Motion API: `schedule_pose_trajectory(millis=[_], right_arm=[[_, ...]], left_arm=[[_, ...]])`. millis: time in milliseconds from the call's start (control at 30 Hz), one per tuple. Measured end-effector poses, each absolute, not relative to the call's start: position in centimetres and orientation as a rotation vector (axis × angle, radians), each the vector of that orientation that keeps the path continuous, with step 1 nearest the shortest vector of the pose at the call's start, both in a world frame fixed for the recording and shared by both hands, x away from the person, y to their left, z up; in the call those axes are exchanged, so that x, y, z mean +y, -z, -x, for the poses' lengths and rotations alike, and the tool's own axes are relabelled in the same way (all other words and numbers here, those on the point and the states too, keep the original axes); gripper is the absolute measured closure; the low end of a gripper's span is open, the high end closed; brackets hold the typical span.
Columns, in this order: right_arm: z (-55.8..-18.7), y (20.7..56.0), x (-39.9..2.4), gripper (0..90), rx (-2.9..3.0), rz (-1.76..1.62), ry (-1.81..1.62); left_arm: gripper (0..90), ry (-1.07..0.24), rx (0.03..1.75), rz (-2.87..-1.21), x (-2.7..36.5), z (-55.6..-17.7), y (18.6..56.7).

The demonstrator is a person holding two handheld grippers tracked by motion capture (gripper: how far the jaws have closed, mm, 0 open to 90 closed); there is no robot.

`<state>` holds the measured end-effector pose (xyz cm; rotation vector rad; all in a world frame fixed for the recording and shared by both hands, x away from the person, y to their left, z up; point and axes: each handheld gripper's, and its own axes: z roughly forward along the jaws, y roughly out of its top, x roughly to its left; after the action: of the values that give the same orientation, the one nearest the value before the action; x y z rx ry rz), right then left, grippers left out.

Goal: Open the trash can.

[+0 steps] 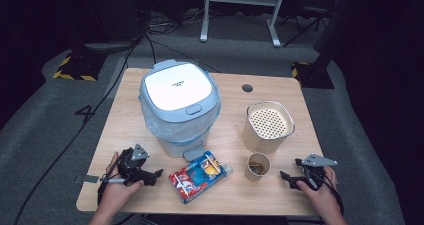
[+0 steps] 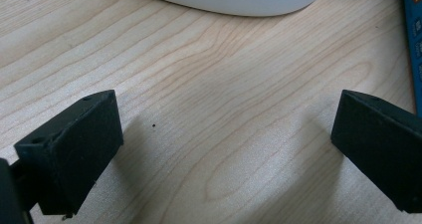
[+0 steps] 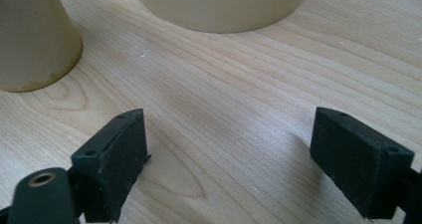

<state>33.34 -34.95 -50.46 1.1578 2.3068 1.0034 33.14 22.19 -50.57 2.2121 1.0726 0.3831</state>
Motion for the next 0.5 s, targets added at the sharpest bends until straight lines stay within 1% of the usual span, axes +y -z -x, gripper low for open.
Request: schedule_pose_trajectory(millis=[333,400,433,467,500], right_arm=[[-33.34,50.46,-34.95,15.0,2.307,-1.158,-1.004],[-33.34,50.46,-34.94,15.0,2.307,-1.158,-1.004],[-33.35,50.46,-34.94,15.0,2.307,-1.158,-1.003],[-33.35,50.46,-34.94,15.0,2.307,-1.158,-1.003],[-33.35,50.46,-34.94,15.1,2.307,-1.158,-1.003]], left_arm=[[0.1,-0.393,1.099,-2.195,22.11,-33.27,50.59],[1.9,-0.407,1.115,-2.181,22.18,-33.2,50.55],[5.9,-0.407,1.115,-2.181,22.18,-33.2,50.55],[5.9,-0.418,1.13,-2.162,22.24,-33.02,50.45],[24.3,-0.417,1.141,-2.161,22.39,-32.83,49.99]])
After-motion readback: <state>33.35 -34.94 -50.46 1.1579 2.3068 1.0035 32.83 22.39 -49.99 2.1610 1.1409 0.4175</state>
